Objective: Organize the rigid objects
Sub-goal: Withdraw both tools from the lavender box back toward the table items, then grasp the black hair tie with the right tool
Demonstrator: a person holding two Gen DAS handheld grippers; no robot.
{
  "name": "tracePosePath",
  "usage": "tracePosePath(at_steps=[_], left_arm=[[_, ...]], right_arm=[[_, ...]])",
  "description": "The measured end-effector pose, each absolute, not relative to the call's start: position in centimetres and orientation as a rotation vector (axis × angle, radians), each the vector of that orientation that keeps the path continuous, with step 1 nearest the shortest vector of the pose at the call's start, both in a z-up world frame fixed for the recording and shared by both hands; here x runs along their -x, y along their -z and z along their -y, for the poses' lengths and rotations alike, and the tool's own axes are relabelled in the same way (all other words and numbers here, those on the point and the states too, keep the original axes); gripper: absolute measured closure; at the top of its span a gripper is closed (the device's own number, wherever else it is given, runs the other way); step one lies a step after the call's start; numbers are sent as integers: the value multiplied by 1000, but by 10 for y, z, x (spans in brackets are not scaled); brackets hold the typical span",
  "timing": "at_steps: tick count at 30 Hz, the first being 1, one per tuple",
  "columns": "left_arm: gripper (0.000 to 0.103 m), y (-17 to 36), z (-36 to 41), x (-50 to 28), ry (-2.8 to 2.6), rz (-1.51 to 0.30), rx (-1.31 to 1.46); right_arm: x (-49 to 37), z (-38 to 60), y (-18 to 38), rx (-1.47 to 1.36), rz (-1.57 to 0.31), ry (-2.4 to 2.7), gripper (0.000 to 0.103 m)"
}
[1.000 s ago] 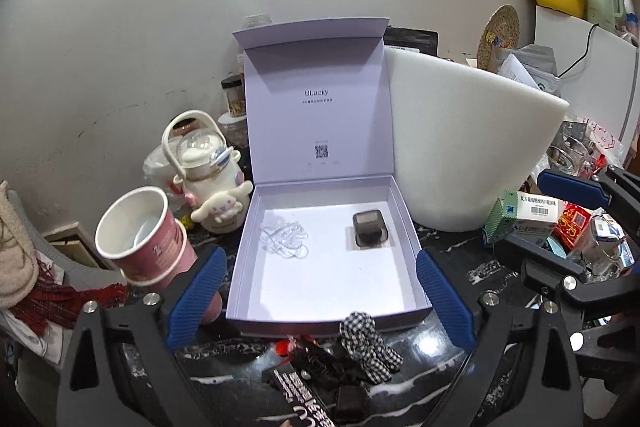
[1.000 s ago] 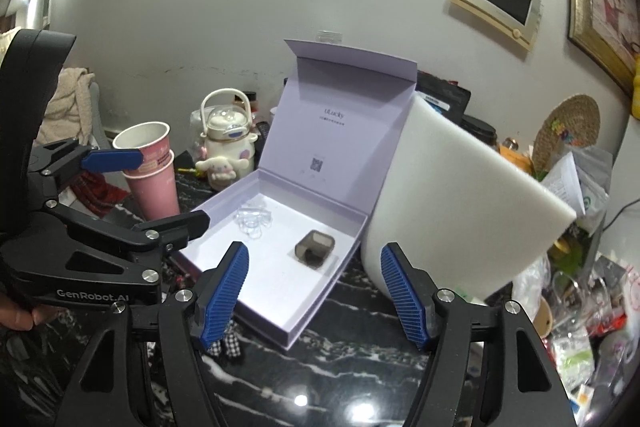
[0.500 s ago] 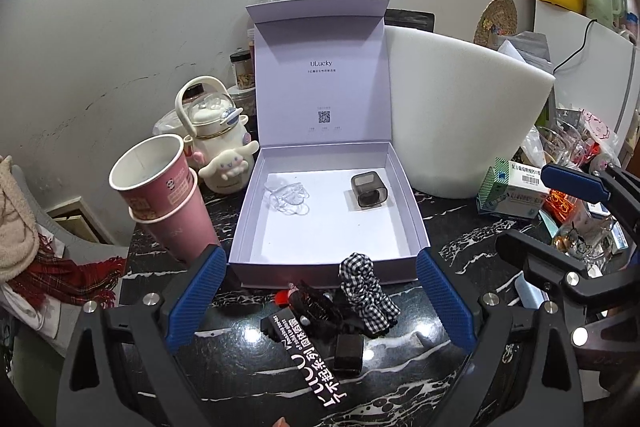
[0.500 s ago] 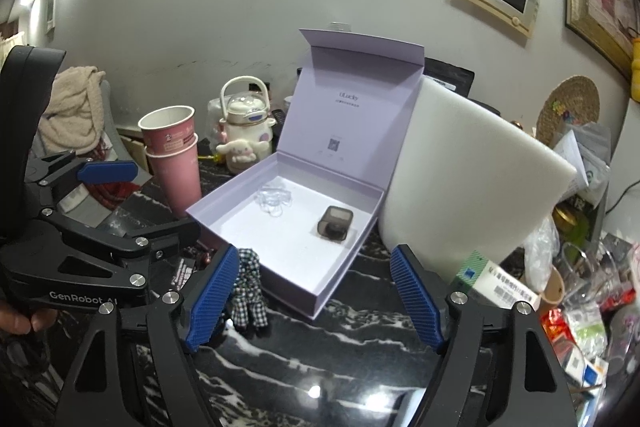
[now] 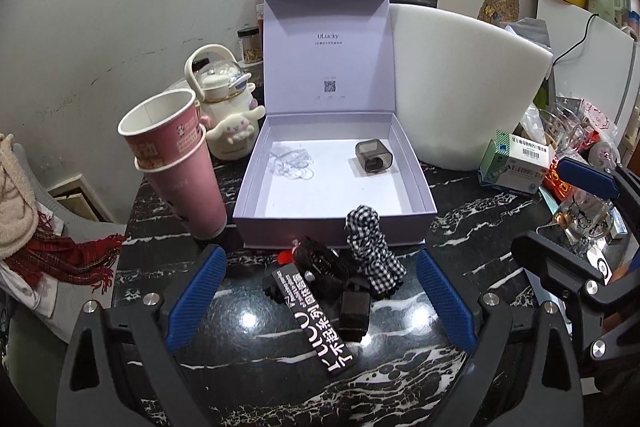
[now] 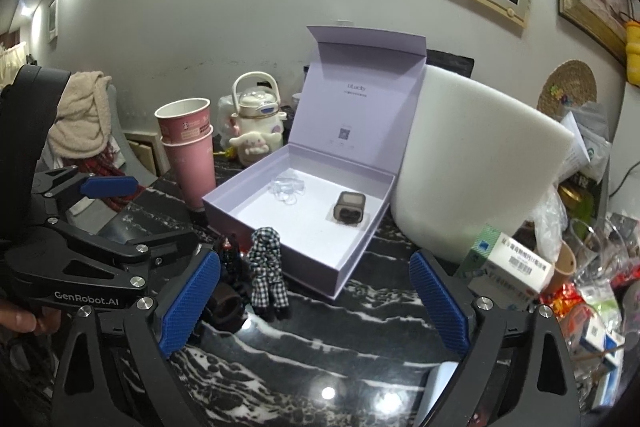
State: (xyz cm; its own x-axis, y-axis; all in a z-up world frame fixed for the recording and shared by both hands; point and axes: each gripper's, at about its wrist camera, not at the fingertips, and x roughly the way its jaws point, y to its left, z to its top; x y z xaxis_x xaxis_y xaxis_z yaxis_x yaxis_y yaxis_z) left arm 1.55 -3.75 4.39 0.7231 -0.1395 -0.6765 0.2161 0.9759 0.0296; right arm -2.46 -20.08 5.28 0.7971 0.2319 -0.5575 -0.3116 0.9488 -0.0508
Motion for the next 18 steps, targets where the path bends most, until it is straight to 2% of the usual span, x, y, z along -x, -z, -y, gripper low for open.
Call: tracePosePath(at_steps=[18], left_arm=[[6,-1,15,0,292,-803,-21]], right_arm=[[28,200,-5,40,-688,-379,6]])
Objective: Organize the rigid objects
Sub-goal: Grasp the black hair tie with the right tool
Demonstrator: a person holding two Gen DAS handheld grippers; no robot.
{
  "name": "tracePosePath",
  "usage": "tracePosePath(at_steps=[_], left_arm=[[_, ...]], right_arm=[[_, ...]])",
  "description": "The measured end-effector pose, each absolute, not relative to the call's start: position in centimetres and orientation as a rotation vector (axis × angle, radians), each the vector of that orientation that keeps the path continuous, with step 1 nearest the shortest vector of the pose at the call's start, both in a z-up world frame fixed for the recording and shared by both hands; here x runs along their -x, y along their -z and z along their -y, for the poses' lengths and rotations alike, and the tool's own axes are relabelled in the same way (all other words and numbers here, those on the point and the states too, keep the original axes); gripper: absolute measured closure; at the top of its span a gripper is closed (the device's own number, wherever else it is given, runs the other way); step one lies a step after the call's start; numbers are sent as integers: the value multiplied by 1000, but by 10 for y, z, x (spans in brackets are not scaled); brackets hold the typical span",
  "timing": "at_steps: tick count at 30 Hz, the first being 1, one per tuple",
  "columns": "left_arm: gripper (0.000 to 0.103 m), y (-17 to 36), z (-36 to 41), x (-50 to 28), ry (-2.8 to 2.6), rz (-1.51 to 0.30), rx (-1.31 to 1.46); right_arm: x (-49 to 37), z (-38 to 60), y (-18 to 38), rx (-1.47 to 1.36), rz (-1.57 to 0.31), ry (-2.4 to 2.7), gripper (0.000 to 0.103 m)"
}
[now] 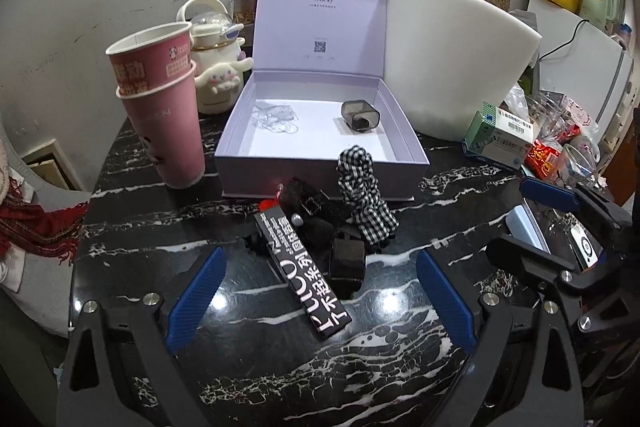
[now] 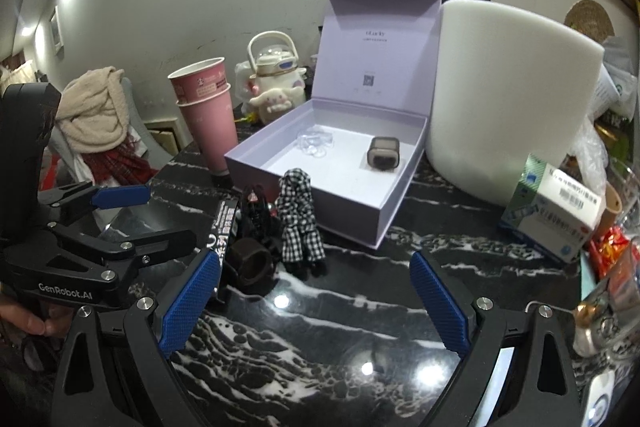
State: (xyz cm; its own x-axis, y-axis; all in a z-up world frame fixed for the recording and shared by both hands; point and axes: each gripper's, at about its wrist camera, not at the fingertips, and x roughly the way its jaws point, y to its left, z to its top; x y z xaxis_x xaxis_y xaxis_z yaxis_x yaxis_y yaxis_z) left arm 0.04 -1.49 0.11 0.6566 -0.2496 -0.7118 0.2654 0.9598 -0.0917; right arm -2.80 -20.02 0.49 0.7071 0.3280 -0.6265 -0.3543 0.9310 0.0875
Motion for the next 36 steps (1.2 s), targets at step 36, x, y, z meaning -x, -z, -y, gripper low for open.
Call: tracePosePath(at_steps=[36], left_arm=[[6,59,-50,-16,99,-932,52]], right_arm=[[-34,134,69,11,-888,-569,18]])
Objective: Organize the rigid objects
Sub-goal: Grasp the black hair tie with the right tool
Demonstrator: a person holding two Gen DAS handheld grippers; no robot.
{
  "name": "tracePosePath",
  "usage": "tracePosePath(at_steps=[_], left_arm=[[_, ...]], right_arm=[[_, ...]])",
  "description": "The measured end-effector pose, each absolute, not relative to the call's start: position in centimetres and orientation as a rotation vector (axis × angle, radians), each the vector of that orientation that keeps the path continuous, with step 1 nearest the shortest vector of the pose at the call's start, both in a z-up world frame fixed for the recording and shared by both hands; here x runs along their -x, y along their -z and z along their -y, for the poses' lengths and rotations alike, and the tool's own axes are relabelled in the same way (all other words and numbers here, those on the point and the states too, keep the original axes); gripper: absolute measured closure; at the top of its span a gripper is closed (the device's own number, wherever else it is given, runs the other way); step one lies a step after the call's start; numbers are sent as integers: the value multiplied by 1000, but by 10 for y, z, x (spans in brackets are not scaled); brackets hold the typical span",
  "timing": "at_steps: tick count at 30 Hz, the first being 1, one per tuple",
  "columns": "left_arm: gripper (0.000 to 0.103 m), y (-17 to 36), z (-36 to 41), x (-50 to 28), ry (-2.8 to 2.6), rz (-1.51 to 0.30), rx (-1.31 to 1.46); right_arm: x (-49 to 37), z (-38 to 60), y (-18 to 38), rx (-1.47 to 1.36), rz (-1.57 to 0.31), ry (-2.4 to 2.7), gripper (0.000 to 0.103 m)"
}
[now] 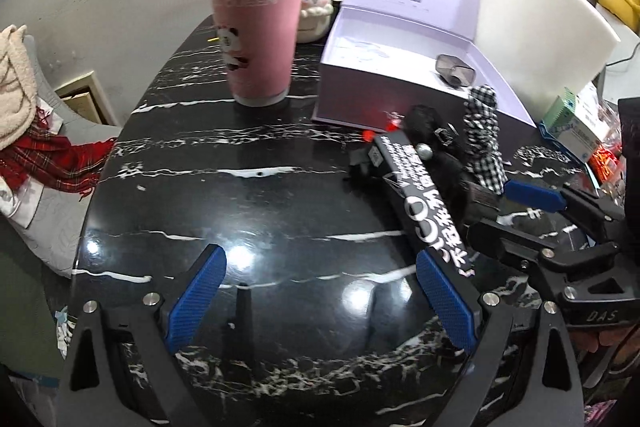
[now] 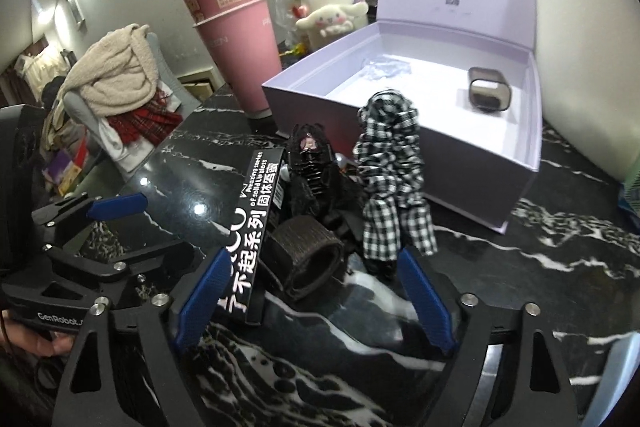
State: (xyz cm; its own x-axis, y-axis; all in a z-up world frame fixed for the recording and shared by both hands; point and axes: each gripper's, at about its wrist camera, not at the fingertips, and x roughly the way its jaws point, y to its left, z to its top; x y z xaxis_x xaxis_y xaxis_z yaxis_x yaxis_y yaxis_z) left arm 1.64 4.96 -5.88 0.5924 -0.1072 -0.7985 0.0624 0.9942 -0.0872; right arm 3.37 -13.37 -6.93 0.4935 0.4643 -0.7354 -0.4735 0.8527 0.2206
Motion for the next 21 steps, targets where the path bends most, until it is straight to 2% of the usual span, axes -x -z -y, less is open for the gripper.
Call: tracePosePath(at_steps=[3,5,9,11,14,21], left_arm=[[6,59,-54,-20,93,-933,66],[6,59,-55,-23,97,-935,73],[6,59,-51,-27,110,-936,75],[6,59,-48,-30,115,-936,75],[6,60,-43,-34,132,-941,68],[6,57,-25,-39,168,-933,50]], right_arm=[[-40,131,73,-2,-902,-567,21],[-43,131,74,-8,-907,-563,32],[-45,134,74,-31,-908,-571,41],[-44,135,73,-37,-906,-579,52],[-41,139,72,-57,-919,-605,65],[-34,150,75,-65,-936,-596,77]])
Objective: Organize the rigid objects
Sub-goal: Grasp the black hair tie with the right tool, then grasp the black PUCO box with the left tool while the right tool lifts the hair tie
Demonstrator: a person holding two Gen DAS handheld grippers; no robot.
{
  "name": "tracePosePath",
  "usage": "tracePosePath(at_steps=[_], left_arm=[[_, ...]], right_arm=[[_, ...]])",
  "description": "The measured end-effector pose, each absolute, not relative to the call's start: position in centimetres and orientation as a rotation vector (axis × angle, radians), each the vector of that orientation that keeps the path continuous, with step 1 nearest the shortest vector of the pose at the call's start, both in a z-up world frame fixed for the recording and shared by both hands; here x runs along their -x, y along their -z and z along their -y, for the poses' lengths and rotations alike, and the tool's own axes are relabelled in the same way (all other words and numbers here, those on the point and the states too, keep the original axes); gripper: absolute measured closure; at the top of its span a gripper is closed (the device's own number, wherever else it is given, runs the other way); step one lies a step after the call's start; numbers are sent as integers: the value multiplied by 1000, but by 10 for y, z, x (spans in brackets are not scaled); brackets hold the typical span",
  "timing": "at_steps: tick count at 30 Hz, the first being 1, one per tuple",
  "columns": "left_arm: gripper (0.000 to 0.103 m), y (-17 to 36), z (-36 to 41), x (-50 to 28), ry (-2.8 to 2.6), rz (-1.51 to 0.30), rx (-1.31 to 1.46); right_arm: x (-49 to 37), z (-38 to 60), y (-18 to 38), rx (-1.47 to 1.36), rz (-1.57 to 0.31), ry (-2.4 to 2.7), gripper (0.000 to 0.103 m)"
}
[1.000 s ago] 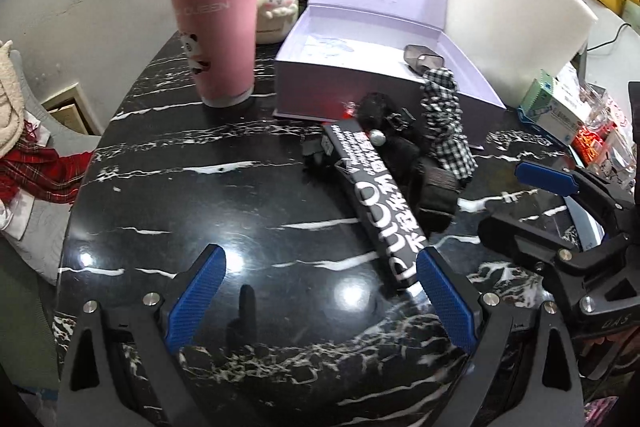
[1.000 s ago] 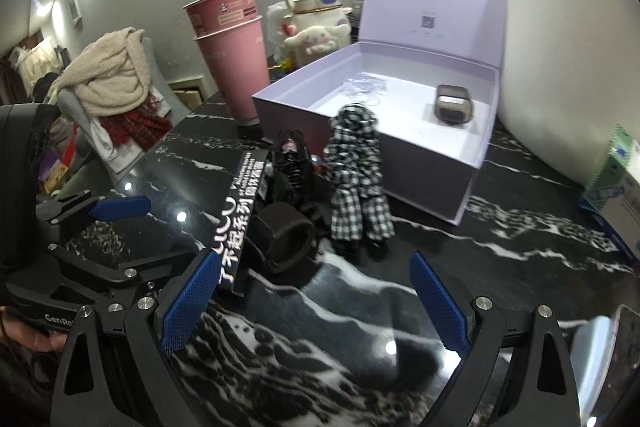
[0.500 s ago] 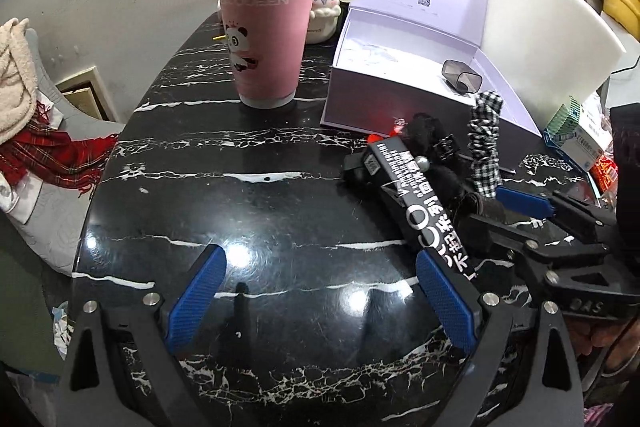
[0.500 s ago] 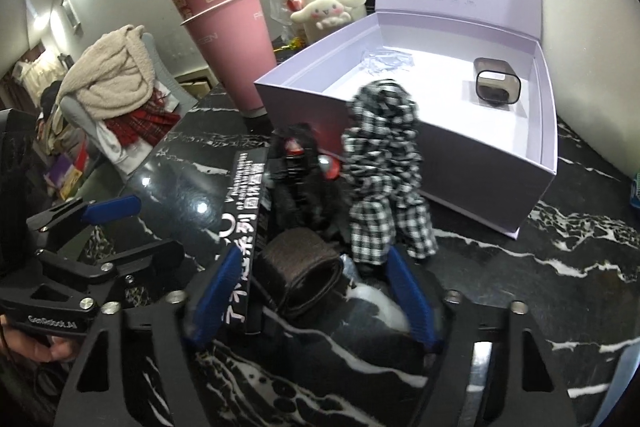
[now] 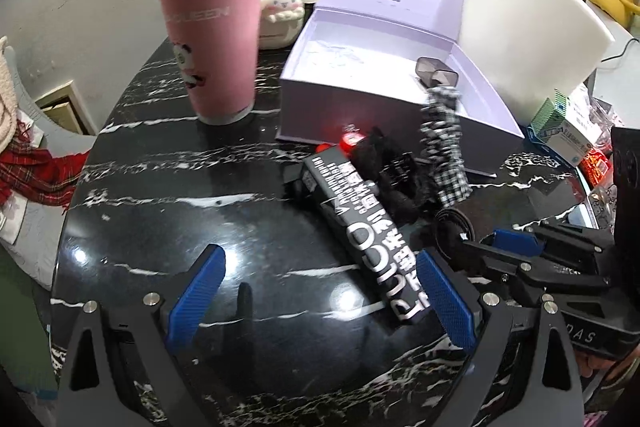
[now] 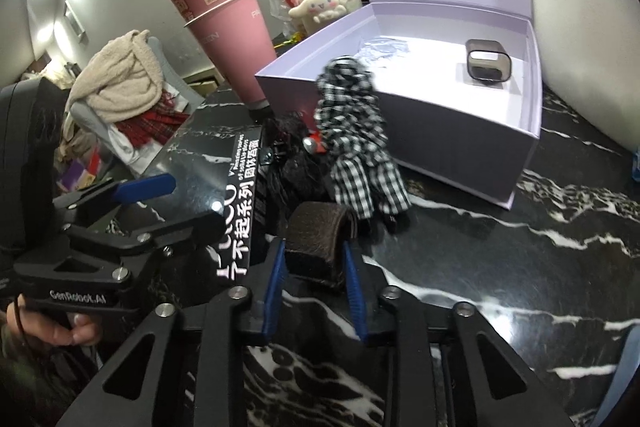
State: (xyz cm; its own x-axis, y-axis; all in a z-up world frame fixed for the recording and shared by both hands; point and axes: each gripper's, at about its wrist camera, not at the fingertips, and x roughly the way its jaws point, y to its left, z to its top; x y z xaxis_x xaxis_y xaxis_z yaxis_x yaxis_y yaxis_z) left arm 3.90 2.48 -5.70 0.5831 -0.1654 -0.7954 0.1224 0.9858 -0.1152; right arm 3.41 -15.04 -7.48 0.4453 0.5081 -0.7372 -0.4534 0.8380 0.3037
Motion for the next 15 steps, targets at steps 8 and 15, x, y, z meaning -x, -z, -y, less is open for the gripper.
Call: tracePosePath(at_steps=[8,15], left_arm=[[6,57,0,-47,208,-935,15],[11,63,13,-53,213,-928,-10]], right_arm=[[-28,176,73,-79,-930,-543,78],[-16,193,71,-61,-923,-505,78]])
